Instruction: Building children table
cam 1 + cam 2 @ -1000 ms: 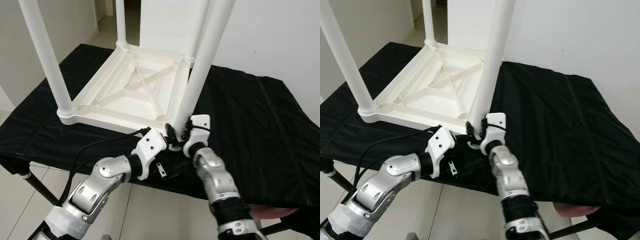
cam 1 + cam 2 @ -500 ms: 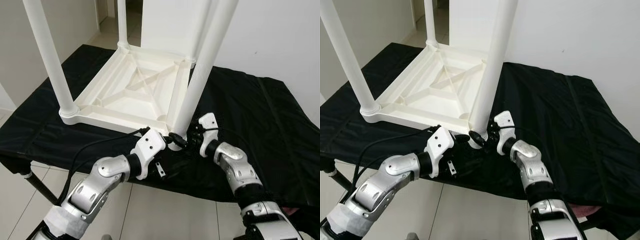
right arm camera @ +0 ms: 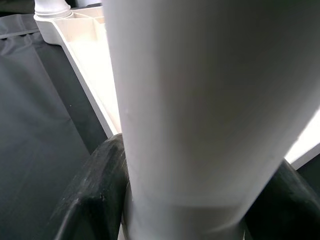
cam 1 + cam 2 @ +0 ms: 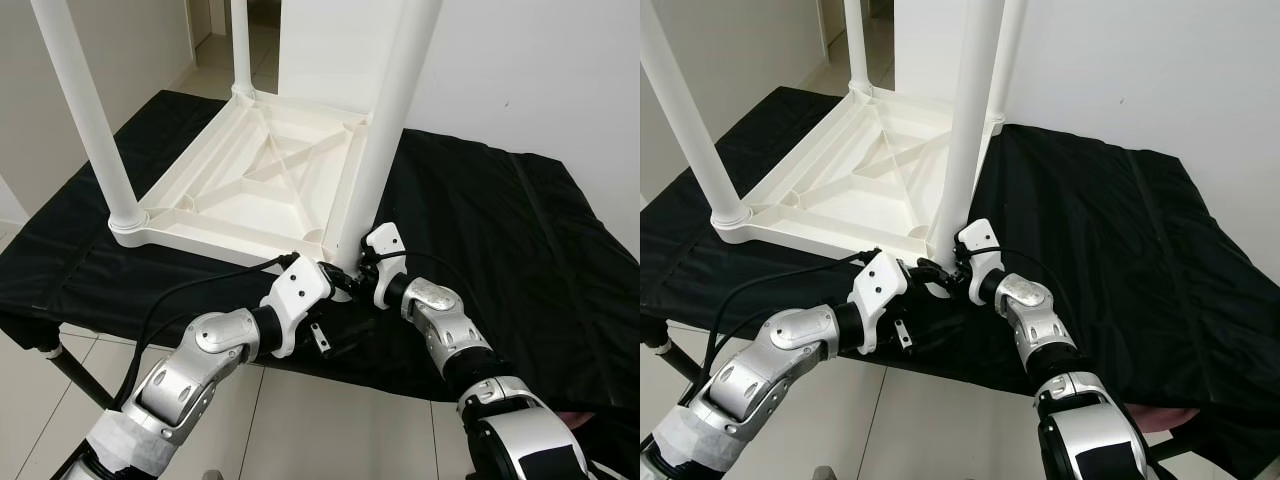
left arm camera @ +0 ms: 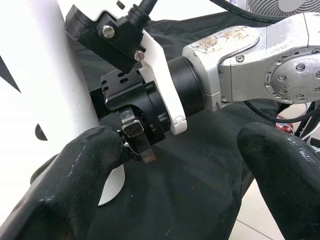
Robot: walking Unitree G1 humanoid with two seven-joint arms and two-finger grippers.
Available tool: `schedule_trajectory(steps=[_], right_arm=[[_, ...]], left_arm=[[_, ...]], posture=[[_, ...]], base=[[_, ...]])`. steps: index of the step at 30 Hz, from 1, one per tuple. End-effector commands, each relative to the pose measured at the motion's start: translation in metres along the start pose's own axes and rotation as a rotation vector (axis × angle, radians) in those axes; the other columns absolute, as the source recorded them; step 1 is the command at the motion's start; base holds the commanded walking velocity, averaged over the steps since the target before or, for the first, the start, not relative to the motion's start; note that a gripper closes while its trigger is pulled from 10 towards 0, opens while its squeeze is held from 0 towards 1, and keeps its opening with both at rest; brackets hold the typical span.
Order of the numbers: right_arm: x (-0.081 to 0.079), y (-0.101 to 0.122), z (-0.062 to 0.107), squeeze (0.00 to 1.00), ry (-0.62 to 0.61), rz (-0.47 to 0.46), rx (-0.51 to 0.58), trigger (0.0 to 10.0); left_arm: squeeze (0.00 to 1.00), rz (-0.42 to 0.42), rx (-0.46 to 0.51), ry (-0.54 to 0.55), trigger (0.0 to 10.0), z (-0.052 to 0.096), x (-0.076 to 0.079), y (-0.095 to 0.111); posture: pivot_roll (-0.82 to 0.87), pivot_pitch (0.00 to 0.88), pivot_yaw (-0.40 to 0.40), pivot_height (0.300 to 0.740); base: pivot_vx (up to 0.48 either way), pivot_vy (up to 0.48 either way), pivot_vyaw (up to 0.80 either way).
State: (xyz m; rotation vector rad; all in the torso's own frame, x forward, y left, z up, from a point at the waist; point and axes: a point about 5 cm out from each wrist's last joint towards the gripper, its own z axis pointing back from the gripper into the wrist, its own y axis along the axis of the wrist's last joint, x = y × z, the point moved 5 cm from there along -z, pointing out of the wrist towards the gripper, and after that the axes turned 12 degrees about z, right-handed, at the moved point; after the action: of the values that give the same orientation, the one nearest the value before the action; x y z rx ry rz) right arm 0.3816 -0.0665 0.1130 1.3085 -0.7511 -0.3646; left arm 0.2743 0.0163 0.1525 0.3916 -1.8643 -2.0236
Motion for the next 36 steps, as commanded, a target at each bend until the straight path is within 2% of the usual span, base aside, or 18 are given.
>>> schedule_trajectory(steps=[1,10,11,12,13,18,22,25,27,28,29,30,33,36], right_arm=[[-0.002,-0.008,0.005,0.0,0.006,-0.024,-0.008,0.0],[-0.002,-0.014,0.01,0.0,-0.01,-0.033,0.004,0.0],[-0.003,-0.014,0.011,0.0,-0.022,-0.041,0.009,4.2],[-0.003,-0.014,0.011,0.0,-0.022,-0.041,0.009,4.2],[-0.002,-0.012,0.011,0.0,-0.044,-0.044,0.015,10.0],[0.001,-0.009,0.012,0.0,-0.11,-0.061,0.019,10.0],[0.004,-0.003,0.011,0.0,-0.244,-0.064,0.015,10.0],[0.004,-0.003,0.01,0.0,-0.29,-0.085,0.001,10.0],[0.005,-0.005,0.01,0.0,-0.408,-0.128,-0.045,10.0],[0.004,-0.006,0.011,0.0,-0.481,-0.132,-0.067,10.0],[0.004,-0.006,0.011,0.0,-0.481,-0.132,-0.067,10.0],[0.002,-0.006,0.012,0.0,-0.536,-0.137,-0.08,10.0],[-0.005,-0.003,0.012,0.0,-0.605,-0.159,-0.087,10.0],[-0.01,0.003,0.009,0.0,-0.616,-0.16,-0.071,10.0]], left_arm=[[0.0,0.001,-0.012,-0.066,10.0,-0.001,0.007,-0.001],[0.0,0.007,-0.015,-0.074,10.0,-0.001,0.009,-0.002],[0.0,0.008,-0.016,-0.074,10.0,-0.001,0.009,-0.002],[0.0,0.008,-0.016,-0.074,10.0,-0.001,0.009,-0.002],[0.0,0.008,-0.016,-0.074,10.0,-0.001,0.009,-0.002],[0.0,0.01,-0.015,-0.072,10.0,0.0,0.01,-0.003],[0.0,0.012,-0.015,-0.075,10.0,0.0,0.012,-0.004],[0.0,0.013,-0.016,-0.076,10.0,0.0,0.012,-0.004],[0.0,0.013,-0.016,-0.077,10.0,-0.001,0.012,-0.005],[0.0,0.012,-0.015,-0.078,10.0,-0.001,0.012,-0.005],[0.0,0.012,-0.015,-0.078,10.0,-0.001,0.012,-0.005],[0.0,0.012,-0.015,-0.079,10.0,-0.001,0.012,-0.005],[0.0,0.01,-0.014,-0.08,10.0,-0.002,0.012,-0.004],[0.0,0.009,-0.013,-0.082,10.0,-0.002,0.012,-0.004]], posture=[[-0.02,0.0,-0.06,0.74],[-0.02,0.0,-0.058,0.74],[-0.02,0.0,-0.061,0.74],[-0.02,0.0,-0.061,0.74],[-0.02,0.0,-0.061,0.74],[-0.02,0.0,-0.068,0.74],[-0.03,0.0,-0.073,0.74],[-0.03,0.0,-0.074,0.74],[-0.03,0.0,-0.075,0.74],[-0.03,0.0,-0.077,0.74],[-0.03,0.0,-0.077,0.74],[-0.03,0.0,-0.077,0.74],[-0.03,0.0,-0.078,0.74],[-0.03,0.0,-0.076,0.74]], base=[[0.0,0.0,0.0],[0.0,0.0,0.0],[0.0,0.0,0.0],[0.0,0.0,0.0],[0.0,0.0,0.0],[0.0,0.0,0.0],[0.0,0.0,0.0],[0.0,0.0,0.0],[0.0,0.0,0.0],[0.0,0.0,0.0],[0.0,0.0,0.0],[0.0,0.0,0.0],[0.0,0.0,0.0],[0.0,0.0,0.0]])
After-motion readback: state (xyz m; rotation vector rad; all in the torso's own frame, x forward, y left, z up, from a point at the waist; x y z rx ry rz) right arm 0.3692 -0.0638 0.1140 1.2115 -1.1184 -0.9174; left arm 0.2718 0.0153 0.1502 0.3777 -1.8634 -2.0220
